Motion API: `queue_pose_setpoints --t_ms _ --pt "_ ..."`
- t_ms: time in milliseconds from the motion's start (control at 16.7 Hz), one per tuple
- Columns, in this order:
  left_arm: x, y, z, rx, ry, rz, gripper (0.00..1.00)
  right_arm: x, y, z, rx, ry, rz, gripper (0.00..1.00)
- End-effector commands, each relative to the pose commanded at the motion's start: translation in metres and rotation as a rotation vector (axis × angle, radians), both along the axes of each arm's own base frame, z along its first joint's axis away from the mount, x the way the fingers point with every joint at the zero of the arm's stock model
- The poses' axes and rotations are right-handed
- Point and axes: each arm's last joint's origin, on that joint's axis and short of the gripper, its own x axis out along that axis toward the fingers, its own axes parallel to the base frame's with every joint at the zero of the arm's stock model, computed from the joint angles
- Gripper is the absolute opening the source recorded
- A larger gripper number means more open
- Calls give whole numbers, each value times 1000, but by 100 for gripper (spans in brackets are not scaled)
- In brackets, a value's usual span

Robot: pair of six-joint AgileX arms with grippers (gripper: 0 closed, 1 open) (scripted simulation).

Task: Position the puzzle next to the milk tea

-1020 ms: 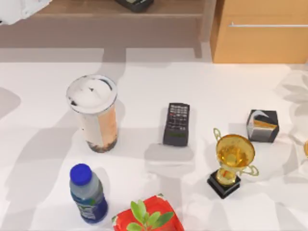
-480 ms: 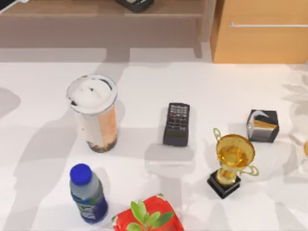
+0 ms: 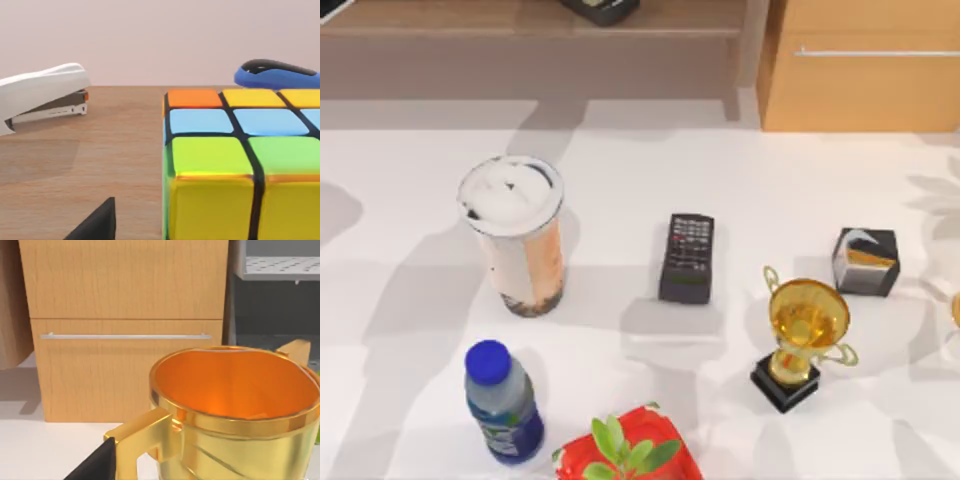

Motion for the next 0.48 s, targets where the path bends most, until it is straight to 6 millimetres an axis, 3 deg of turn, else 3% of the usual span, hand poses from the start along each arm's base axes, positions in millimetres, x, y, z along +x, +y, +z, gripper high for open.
queue_pose_setpoints --t_ms 240,480 --pt "0 0 0 0 0 0 100 0 0 0 0 0 0 100" --pt "0 0 0 0 0 0 70 0 0 0 0 0 0 100"
